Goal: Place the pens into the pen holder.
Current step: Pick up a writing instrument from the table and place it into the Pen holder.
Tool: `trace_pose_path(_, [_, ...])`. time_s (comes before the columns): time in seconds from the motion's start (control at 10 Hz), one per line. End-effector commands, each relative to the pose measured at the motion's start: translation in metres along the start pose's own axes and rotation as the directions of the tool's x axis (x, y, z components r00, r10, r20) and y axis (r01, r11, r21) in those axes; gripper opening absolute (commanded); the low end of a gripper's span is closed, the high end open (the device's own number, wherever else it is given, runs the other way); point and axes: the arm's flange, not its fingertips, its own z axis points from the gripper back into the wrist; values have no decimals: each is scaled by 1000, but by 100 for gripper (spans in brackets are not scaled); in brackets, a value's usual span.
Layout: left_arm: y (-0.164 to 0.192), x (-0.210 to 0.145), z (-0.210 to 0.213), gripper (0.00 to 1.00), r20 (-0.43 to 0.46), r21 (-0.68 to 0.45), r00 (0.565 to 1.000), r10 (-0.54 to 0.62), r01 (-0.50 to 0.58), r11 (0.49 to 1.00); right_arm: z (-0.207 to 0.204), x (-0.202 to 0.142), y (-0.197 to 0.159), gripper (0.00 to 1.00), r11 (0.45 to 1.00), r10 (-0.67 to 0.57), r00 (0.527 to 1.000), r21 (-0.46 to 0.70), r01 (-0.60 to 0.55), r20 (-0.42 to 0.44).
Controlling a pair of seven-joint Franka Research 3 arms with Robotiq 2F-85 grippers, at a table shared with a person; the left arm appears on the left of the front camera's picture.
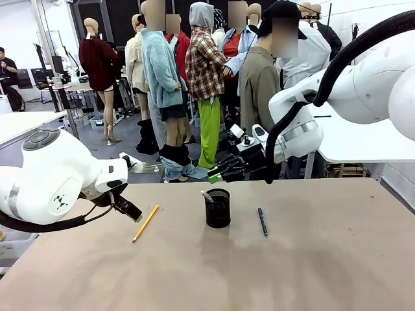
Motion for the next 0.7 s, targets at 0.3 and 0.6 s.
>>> trace_pose_path(0.3, [1, -1, 1, 100, 1, 0, 1000, 4, -4, 1000, 53, 28, 54, 86, 988, 1, 995, -155, -17, -102])
trace_pose_path(0.6, [1, -1, 1, 100, 1, 0, 1000, 4, -4, 1000, 113, 56, 105, 86, 884, -227, 956, -451, 123, -184])
